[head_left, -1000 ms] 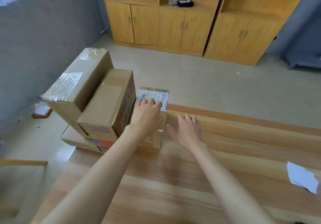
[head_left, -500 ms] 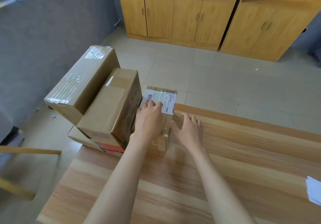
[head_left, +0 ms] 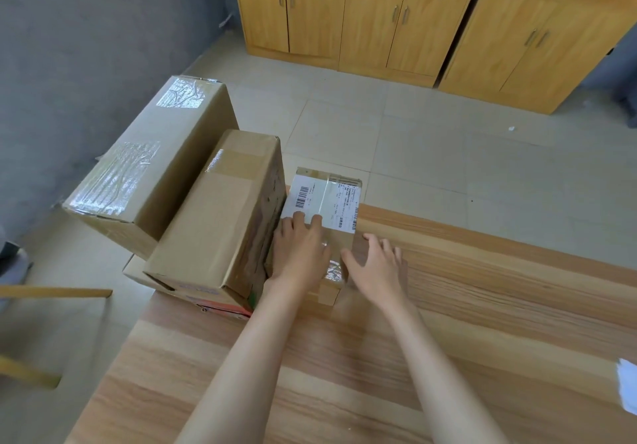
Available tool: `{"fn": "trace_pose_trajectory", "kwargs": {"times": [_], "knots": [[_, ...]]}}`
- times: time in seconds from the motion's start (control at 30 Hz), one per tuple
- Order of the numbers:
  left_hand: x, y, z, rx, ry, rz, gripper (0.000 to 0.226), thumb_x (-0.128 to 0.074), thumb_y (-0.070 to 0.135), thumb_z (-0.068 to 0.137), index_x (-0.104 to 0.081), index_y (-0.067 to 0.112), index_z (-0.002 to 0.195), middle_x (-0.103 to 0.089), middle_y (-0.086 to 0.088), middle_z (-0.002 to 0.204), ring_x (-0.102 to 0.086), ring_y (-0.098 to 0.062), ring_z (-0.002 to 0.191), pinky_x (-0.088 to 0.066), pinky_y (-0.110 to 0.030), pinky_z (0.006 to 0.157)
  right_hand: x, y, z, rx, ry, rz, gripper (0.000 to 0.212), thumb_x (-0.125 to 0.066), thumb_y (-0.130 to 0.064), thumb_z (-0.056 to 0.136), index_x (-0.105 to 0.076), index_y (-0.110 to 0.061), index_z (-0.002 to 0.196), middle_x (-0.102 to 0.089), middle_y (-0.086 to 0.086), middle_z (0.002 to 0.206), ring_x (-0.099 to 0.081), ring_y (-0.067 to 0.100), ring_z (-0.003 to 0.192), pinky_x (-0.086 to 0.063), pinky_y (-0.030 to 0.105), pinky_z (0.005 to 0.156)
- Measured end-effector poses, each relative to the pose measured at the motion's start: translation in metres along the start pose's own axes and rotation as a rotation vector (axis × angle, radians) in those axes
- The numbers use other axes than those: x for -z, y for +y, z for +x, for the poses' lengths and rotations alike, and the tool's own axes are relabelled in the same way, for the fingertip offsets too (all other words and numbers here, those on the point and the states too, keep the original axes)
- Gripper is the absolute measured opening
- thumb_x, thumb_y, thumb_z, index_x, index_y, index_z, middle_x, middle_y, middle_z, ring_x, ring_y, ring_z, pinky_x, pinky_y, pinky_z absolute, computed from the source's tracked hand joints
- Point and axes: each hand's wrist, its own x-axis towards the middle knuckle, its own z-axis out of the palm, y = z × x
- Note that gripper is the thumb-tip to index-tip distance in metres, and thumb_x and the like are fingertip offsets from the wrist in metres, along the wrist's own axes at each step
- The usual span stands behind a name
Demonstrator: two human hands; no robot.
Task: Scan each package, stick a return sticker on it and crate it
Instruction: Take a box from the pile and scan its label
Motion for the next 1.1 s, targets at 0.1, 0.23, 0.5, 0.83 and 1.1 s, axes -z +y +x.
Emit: {"fn": "trace_pose_trajectory", "kwargs": {"times": [0.1,0.23,0.5,0.83,1.1], "knots": [[-0.001,0.001,0.0,-0.008,0.006,0.001,0.049,-0.045,0.038,0.095,-0.036,0.016,0.137,-0.036,-0.011,0.139,-0.033,-0.029,0.127,-0.03,-0.037,0.1,0.003,0.005,0.0,-0.001,-0.011,-0.034,0.062,-0.042,-0.058,0.091,-0.035,-0.023,0.142,-0.043,0.002,0.138,-0.035,0.026,0.126,-0.027,0.039,0.105],[0.0,0.002,-0.001,-0.015,0.013,0.021,0.052,-0.046,0.043,0.094,-0.035,0.016,0.138,-0.035,-0.011,0.141,-0.03,-0.03,0.129,-0.028,-0.04,0.104,0.006,0.012,-0.003,-0.012,-0.01,-0.048,0.063,-0.04,-0.059,0.092,-0.035,-0.023,0.143,-0.043,0.003,0.14,-0.035,0.027,0.127,-0.026,0.04,0.105],[-0.001,0.008,-0.005,0.125,-0.106,-0.17,0.083,-0.047,0.052,0.092,-0.004,0.01,0.151,-0.001,-0.021,0.156,-0.01,-0.038,0.141,-0.023,-0.045,0.111,0.008,0.02,-0.005,-0.03,-0.028,0.055,0.062,-0.042,-0.053,0.093,-0.036,-0.017,0.142,-0.042,0.007,0.143,-0.034,0.029,0.13,-0.029,0.041,0.107],[-0.004,0.009,-0.004,0.333,-0.169,-0.445,0.109,-0.06,0.054,0.084,0.011,0.004,0.149,-0.005,-0.016,0.155,-0.023,-0.036,0.139,-0.034,-0.044,0.106,-0.006,0.007,-0.006,-0.08,-0.225,0.307,0.067,-0.041,-0.054,0.091,-0.028,-0.014,0.144,-0.06,0.014,0.12,-0.056,0.028,0.112,-0.046,0.041,0.092],[-0.006,0.044,-0.023,0.17,-0.057,-0.576,0.109,-0.072,0.045,0.077,-0.002,0.002,0.149,-0.029,-0.019,0.141,-0.04,-0.035,0.124,-0.041,-0.043,0.099,0.021,0.033,-0.027,-0.182,-0.084,0.349,0.064,-0.043,-0.051,0.089,-0.034,-0.009,0.137,-0.061,0.009,0.117,-0.053,0.031,0.113,-0.044,0.04,0.091]]}}
